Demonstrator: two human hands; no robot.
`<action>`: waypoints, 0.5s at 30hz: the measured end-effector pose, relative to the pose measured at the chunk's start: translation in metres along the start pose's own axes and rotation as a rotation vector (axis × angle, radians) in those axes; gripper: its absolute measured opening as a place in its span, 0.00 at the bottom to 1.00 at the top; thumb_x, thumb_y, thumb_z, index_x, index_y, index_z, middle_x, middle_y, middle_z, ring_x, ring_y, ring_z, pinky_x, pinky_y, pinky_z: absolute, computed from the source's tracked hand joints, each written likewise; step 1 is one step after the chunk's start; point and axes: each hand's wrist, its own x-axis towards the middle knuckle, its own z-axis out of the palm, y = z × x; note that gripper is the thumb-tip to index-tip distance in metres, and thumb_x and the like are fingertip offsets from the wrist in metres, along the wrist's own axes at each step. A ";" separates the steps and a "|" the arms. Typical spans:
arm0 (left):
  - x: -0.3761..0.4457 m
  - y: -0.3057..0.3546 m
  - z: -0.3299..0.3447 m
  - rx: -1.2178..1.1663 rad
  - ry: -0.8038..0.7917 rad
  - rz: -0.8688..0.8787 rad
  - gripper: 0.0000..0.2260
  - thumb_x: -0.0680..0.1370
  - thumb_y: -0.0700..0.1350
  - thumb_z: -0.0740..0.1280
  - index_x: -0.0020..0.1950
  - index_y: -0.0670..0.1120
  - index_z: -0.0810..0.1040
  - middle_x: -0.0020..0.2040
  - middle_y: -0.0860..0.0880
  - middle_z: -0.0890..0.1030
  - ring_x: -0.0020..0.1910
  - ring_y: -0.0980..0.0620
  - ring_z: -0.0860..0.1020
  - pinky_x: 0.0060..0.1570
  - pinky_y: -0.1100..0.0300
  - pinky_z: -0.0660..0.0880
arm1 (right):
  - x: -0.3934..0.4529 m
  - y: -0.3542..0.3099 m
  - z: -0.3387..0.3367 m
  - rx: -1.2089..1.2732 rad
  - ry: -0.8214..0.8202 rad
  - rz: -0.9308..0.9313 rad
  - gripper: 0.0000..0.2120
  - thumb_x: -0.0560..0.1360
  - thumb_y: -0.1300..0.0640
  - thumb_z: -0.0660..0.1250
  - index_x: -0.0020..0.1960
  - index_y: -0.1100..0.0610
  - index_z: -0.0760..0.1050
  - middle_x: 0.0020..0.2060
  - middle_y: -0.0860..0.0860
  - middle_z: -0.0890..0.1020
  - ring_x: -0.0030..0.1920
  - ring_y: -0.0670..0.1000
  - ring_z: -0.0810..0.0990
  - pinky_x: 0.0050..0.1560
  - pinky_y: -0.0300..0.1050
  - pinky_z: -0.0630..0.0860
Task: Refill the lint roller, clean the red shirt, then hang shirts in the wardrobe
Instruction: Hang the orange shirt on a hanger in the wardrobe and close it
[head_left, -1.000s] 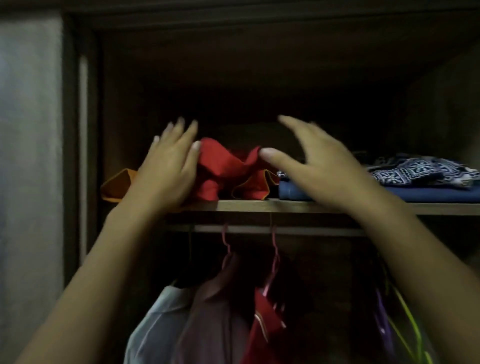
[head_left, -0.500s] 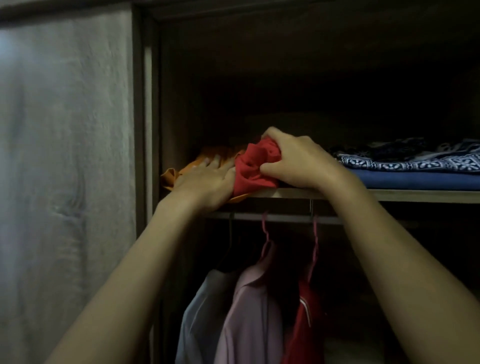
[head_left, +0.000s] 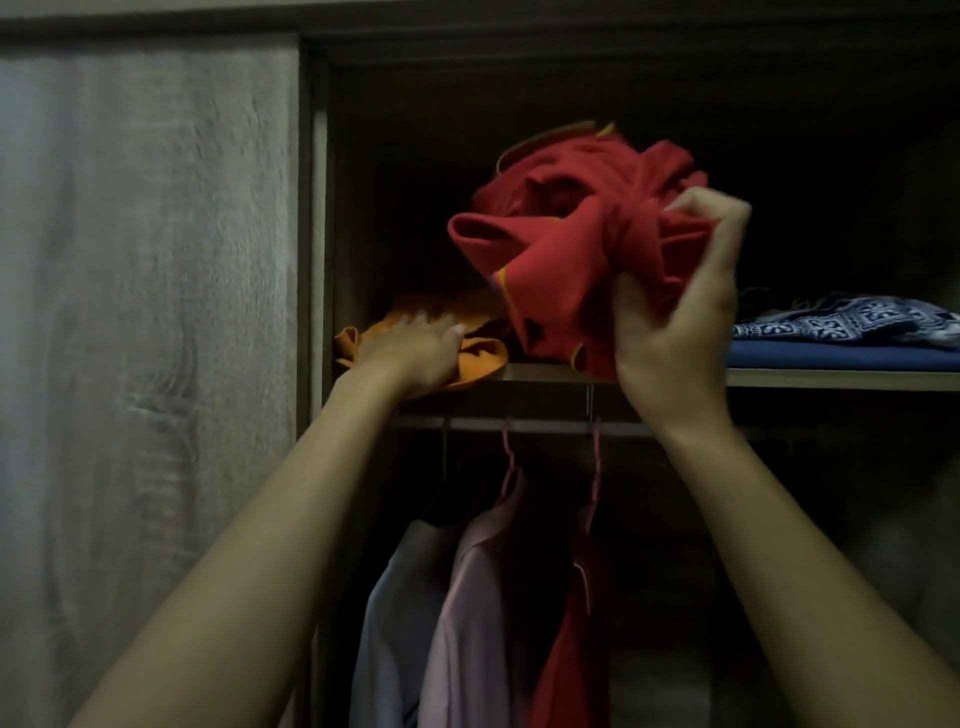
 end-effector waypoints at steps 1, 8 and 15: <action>-0.007 0.000 0.000 -0.101 0.114 0.046 0.22 0.83 0.55 0.46 0.78 0.54 0.56 0.79 0.46 0.53 0.78 0.48 0.51 0.76 0.47 0.48 | 0.001 -0.013 -0.011 -0.015 0.003 -0.026 0.17 0.74 0.62 0.67 0.57 0.56 0.62 0.53 0.57 0.71 0.53 0.52 0.74 0.55 0.40 0.71; -0.152 0.051 0.019 -0.880 0.400 0.587 0.18 0.76 0.56 0.63 0.64 0.54 0.72 0.61 0.57 0.78 0.62 0.66 0.74 0.61 0.69 0.68 | -0.029 -0.061 -0.064 -0.120 -0.215 0.152 0.19 0.69 0.54 0.67 0.57 0.48 0.65 0.53 0.55 0.76 0.53 0.54 0.77 0.56 0.54 0.75; -0.170 0.086 0.064 -1.199 0.174 0.393 0.22 0.74 0.50 0.71 0.66 0.49 0.73 0.64 0.55 0.78 0.64 0.59 0.75 0.67 0.57 0.70 | -0.053 -0.040 -0.083 0.009 -0.540 0.669 0.16 0.70 0.41 0.67 0.56 0.44 0.75 0.50 0.42 0.84 0.52 0.41 0.82 0.61 0.51 0.76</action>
